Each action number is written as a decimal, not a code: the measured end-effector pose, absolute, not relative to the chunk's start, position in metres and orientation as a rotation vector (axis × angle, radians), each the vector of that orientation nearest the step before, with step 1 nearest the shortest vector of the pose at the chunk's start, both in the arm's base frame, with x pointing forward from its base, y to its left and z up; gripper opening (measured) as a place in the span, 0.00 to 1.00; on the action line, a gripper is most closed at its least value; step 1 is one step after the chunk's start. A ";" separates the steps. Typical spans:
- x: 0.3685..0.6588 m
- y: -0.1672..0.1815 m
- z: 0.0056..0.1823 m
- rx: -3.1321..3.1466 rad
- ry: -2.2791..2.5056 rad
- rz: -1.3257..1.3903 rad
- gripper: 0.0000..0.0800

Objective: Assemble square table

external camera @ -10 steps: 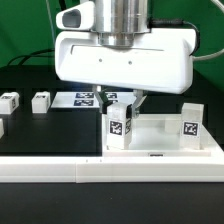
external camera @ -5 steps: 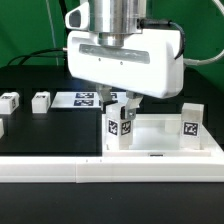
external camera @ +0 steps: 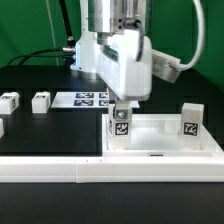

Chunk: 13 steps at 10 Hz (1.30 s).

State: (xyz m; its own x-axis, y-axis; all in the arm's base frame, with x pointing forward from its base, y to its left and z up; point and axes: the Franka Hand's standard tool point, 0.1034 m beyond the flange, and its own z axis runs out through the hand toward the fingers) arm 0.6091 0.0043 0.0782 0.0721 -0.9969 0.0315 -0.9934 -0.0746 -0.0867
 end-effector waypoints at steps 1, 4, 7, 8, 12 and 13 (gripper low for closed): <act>0.609 0.004 0.078 -2.220 2.157 -0.136 0.37; 0.609 0.006 0.078 -2.080 2.272 -0.116 0.45; 0.610 0.004 0.079 -2.310 2.032 -0.141 0.78; 0.613 0.005 0.080 -2.468 1.835 -0.168 0.80; 0.614 0.010 0.079 -2.849 1.205 -0.199 0.81; 0.614 0.008 0.079 -2.903 1.084 -0.201 0.81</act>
Offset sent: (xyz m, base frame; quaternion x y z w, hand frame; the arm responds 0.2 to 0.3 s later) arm 0.0000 0.0000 0.0000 0.0000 0.0000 0.0650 0.9979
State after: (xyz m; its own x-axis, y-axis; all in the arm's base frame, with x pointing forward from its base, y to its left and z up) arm 0.6136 0.0083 0.0790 0.7479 -0.6549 0.1085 -0.6502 -0.7557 -0.0787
